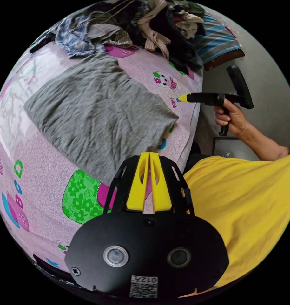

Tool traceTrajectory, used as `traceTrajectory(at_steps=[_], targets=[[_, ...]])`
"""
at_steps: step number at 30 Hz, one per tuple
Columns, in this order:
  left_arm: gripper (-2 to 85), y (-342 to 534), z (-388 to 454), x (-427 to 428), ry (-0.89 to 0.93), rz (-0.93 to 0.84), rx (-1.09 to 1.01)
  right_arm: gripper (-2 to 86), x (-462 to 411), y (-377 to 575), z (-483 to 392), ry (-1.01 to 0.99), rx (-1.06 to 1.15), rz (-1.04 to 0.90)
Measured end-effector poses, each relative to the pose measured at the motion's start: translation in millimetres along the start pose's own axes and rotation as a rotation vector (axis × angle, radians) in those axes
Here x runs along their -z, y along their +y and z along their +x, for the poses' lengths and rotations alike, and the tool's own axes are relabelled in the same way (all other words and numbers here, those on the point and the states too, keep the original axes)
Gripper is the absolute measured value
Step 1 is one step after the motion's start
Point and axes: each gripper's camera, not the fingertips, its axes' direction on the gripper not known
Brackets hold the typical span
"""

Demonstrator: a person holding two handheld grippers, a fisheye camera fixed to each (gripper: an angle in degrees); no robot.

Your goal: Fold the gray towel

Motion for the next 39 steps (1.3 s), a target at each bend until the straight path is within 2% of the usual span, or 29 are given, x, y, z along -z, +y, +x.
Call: traceTrajectory(at_steps=[5, 8, 12, 16, 19, 22, 24, 27, 30, 32, 39], targets=[[0.2, -28.0, 14.7, -41.2, 0.01, -0.072, -0.037, 0.8, -11.1, -42.6, -74.1, 0.02, 0.328, -0.113], [0.2, -36.2, 19.2, -69.0, -0.012, -0.164, -0.06, 0.3, -19.1, -56.9, -89.1, 0.179, 0.392, -0.177], [0.2, -35.6, 12.2, -71.1, -0.018, -0.177, -0.059, 0.2, -7.1, -62.5, -96.8, 0.206, 0.416, -0.225], [0.1, -27.8, 22.5, -29.9, -0.064, -0.035, -0.147, 0.4, 7.8, -54.6, -124.9, 0.295, 0.542, -0.222], [0.0, -28.7, -8.5, 16.3, -0.186, 0.121, -0.068, 0.6, 24.1, -54.4, -129.0, 0.258, 0.472, -0.176], [0.2, -41.8, -88.6, 47.0, -0.168, 0.213, 0.149, 1.2, 49.8, -71.6, -122.1, 0.119, 0.385, -0.262], [0.3, -54.1, -146.4, 63.1, -0.143, 0.256, 0.272, 2.4, 79.4, -83.7, -125.9, 0.075, 0.379, -0.169], [0.3, -74.7, -198.6, 65.3, -0.153, 0.221, 0.358, 8.6, 110.2, -124.5, -137.9, 0.063, 0.349, -0.045], [0.3, -91.6, -230.8, 55.6, -0.179, 0.151, 0.39, 10.4, 105.1, -174.9, -144.8, -0.06, 0.277, -0.109], [0.3, -97.7, -243.5, 48.0, -0.184, 0.104, 0.397, 9.5, 97.2, -196.4, -152.5, -0.049, 0.25, -0.136], [0.4, -89.4, -254.9, 43.2, -0.191, 0.149, 0.309, 3.6, 97.9, -220.5, -167.0, 0.006, 0.19, -0.174]])
